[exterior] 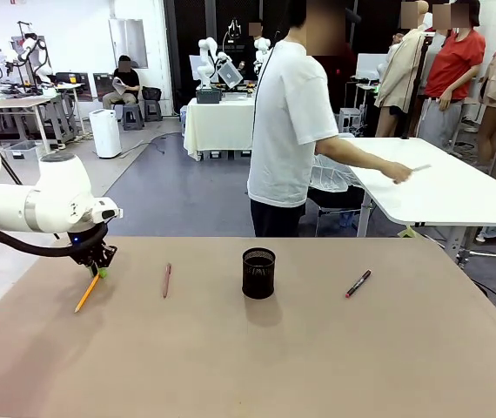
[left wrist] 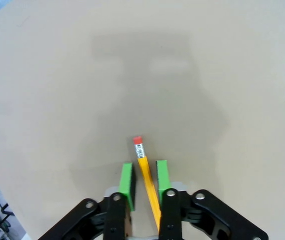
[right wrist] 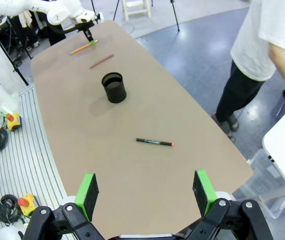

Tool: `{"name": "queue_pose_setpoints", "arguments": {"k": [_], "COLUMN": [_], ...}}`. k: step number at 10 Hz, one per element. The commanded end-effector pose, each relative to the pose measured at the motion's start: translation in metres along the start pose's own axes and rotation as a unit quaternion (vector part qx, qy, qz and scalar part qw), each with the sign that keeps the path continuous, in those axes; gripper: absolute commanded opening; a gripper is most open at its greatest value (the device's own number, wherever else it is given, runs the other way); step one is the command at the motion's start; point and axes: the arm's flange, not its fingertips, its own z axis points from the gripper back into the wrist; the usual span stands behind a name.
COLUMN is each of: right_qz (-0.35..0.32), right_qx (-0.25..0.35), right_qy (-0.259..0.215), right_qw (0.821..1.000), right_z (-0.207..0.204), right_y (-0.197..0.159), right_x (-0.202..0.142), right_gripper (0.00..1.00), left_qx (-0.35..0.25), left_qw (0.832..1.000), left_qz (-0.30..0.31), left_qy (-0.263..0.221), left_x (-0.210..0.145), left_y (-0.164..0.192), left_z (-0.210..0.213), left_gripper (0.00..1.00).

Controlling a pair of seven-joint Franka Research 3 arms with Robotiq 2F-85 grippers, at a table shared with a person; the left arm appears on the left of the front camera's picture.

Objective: Place the pens into the pen holder.
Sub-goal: Pick up a writing instrument from the table and place it into the Pen holder.

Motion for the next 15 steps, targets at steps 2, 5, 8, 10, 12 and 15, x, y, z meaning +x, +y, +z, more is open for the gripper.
{"name": "queue_pose_setpoints", "arguments": {"k": [2,5,8,10,12,15], "right_qz": [0.005,0.005,0.005,0.005,0.005,0.005], "right_qx": [0.0,0.0,0.0,0.0,0.0,0.0], "right_qy": [-0.003,-0.003,-0.003,-0.003,-0.003,-0.003], "right_qw": [1.0,1.0,1.0,1.0,1.0,1.0], "right_z": [-0.001,-0.001,-0.001,-0.001,-0.001,-0.001], "right_y": [0.003,0.003,0.003,0.003,0.003,0.003], "right_x": [0.0,0.0,0.0,0.0,0.0,0.0], "right_gripper": [1.0,1.0,1.0,1.0,1.0,1.0], "left_qx": [0.012,0.003,-0.024,-0.042,-0.07,-0.142], "left_qw": [1.0,0.999,0.998,0.998,0.996,0.979], "left_qz": [0.008,0.015,0.035,0.049,0.051,0.118], "left_qy": [0.028,0.037,0.038,0.026,0.001,-0.092], "left_x": [-0.001,-0.003,-0.001,0.001,0.004,0.018], "left_y": [-0.001,0.004,0.016,0.019,0.013,-0.011], "left_z": [-0.009,-0.003,0.029,0.058,0.089,0.138], "left_gripper": [0.0,0.0,0.0,0.0,0.0,0.0]}}
